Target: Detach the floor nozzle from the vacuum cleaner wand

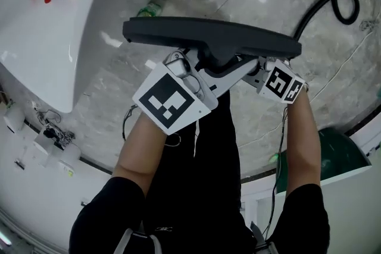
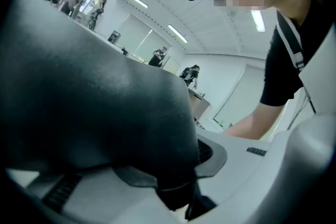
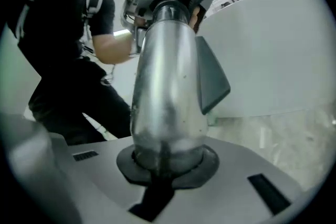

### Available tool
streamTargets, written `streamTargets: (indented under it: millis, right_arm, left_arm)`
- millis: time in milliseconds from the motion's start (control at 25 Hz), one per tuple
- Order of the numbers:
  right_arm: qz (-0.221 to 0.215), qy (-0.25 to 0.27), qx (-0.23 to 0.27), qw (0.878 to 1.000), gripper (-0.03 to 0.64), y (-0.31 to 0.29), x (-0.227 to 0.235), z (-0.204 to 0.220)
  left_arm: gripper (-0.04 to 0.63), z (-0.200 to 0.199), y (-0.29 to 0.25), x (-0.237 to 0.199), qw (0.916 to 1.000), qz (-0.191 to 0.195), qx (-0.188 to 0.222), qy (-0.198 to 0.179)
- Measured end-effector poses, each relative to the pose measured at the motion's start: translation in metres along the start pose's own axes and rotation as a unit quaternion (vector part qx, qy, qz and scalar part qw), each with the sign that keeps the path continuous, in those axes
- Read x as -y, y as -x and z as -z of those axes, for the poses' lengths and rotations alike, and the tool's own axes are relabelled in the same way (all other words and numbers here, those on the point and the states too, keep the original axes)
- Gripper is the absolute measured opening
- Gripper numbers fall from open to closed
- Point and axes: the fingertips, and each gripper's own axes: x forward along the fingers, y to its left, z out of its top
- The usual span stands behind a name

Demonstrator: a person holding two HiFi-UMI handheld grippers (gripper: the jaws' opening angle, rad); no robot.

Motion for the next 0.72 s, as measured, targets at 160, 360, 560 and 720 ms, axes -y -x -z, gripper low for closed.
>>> streamTargets:
  millis: [160,360,560,720]
  right_arm:
    - [-0.029,-0.006,-0.008,1.000,0.055,0.006,-0.004,0.003]
    - [0.352,0.020,-0.029,0.935,0.054,0.019,0.072,0.010]
    - [0.277,0.035,-0.003,0.960,0.054,0.009,0.061,0.007]
    - [0.054,0.017,-0.006,0.998,0.055,0.006,0.023,0.008]
  left_arm:
    - [0.133,0.004,-0.001,0.000,0.9992,0.011,-0.003,0.037]
    - [0.130,0.004,-0.001,-0.039,0.9920,-0.115,-0.006,0.052]
    - [0.135,-0.008,0.001,-0.026,0.9958,-0.091,0.011,-0.006]
    - [0.135,-0.002,-0.001,-0.012,0.9982,-0.035,0.002,0.048]
